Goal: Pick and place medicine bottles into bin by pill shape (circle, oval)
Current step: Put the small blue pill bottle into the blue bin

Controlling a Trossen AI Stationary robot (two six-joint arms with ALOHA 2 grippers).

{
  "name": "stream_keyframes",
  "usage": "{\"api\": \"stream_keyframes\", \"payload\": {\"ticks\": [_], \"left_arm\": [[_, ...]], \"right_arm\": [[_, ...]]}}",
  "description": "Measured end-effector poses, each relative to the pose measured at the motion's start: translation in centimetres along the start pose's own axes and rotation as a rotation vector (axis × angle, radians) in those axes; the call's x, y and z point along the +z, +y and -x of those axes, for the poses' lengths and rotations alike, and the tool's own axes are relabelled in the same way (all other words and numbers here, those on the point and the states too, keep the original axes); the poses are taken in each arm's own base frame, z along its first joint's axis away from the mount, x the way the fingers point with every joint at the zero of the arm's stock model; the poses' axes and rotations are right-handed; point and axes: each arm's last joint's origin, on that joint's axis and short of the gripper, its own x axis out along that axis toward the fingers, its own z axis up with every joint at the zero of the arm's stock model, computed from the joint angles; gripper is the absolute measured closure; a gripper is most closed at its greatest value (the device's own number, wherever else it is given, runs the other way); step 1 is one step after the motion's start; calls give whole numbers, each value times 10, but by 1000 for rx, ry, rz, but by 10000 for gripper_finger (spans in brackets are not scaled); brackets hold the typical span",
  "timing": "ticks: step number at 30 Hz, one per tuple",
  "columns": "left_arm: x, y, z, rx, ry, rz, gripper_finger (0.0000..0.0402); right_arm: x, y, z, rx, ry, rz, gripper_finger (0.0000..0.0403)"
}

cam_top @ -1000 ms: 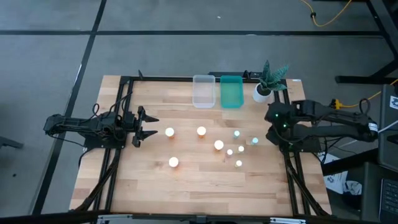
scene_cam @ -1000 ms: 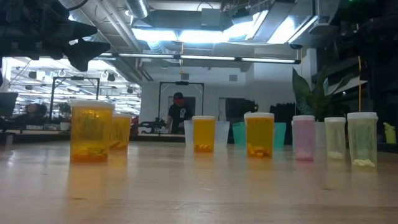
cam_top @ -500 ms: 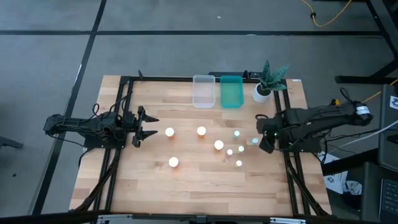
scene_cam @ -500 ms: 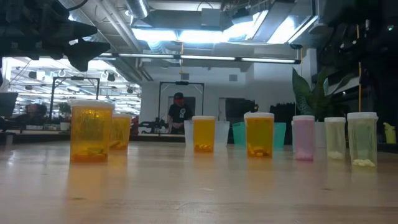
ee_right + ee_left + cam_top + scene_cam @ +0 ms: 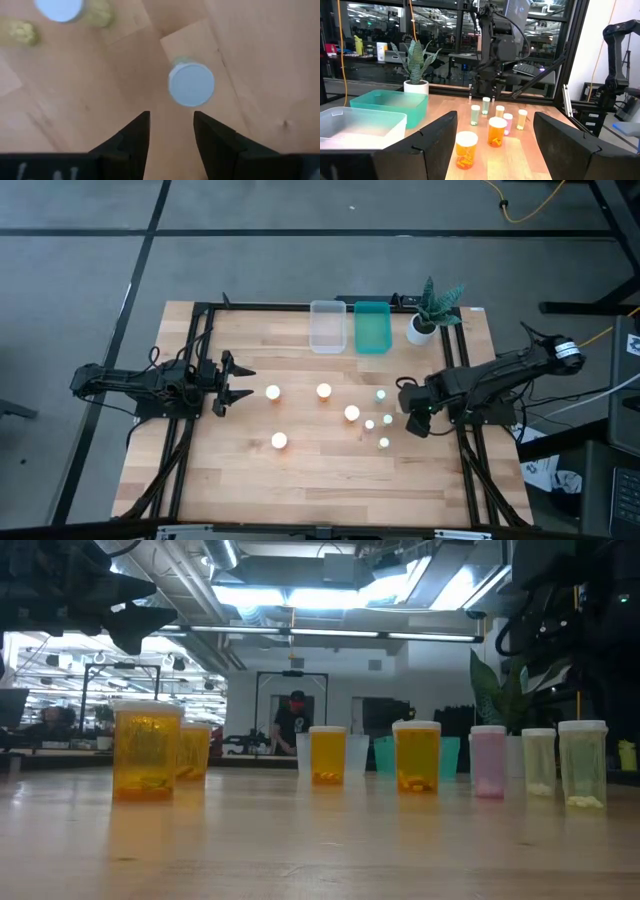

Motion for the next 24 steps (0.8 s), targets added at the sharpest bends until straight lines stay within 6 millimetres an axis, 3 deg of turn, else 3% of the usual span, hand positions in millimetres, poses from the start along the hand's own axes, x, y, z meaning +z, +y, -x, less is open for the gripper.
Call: {"api": "stream_keyframes", "payload": {"ticks": [24], "left_arm": [[0, 0, 0, 0, 0, 0, 147]], "right_arm": [[1, 0, -3, -13, 8, -129, 249]]}}
